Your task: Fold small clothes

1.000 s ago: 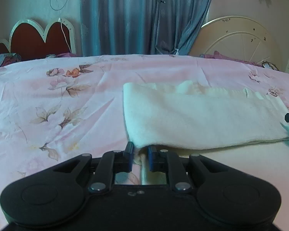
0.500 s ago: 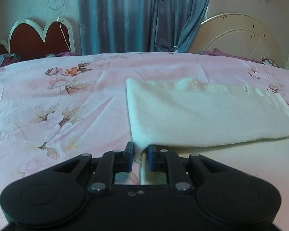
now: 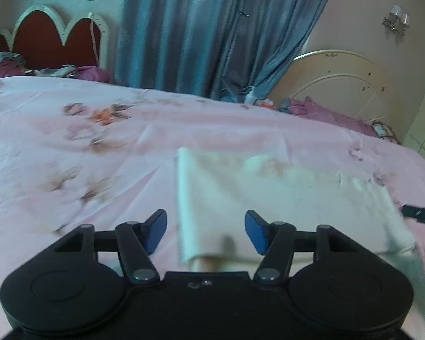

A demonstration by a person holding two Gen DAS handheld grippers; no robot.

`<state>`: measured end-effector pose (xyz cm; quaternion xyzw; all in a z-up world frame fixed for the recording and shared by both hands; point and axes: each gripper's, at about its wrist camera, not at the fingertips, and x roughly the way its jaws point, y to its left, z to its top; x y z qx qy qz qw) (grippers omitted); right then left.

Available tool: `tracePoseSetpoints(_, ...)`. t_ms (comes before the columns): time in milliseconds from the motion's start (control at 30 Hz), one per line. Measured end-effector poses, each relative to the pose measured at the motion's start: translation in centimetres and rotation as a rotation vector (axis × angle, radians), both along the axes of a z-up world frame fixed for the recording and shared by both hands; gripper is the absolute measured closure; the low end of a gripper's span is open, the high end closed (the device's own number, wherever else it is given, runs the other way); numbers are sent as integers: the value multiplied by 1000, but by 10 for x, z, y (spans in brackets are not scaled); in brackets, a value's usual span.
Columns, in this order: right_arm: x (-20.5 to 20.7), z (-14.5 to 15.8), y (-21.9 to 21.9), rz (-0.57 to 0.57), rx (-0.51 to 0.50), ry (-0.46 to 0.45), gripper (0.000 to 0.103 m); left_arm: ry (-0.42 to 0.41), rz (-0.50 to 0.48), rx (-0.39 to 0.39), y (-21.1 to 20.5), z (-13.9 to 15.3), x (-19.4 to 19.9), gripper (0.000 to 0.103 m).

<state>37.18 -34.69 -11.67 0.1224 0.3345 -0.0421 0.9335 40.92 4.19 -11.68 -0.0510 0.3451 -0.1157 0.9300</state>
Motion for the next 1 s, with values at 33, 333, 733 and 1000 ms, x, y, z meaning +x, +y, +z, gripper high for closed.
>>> tracePoseSetpoints(33, 6, -1, 6, 25, 2, 7, 39, -2, -12, -1, -7, 0, 6, 45)
tracePoseSetpoints(333, 55, -11, 51, 159, -34, 32, 41, 40, -21, 57, -45, -23, 44, 45)
tracePoseSetpoints(733, 68, -37, 32, 114, -73, 90, 41, 65, 26, 82, -31, -35, 59, 46)
tracePoseSetpoints(1000, 51, -31, 46, 173, -77, 86, 41, 36, 21, 78, -39, -21, 42, 45)
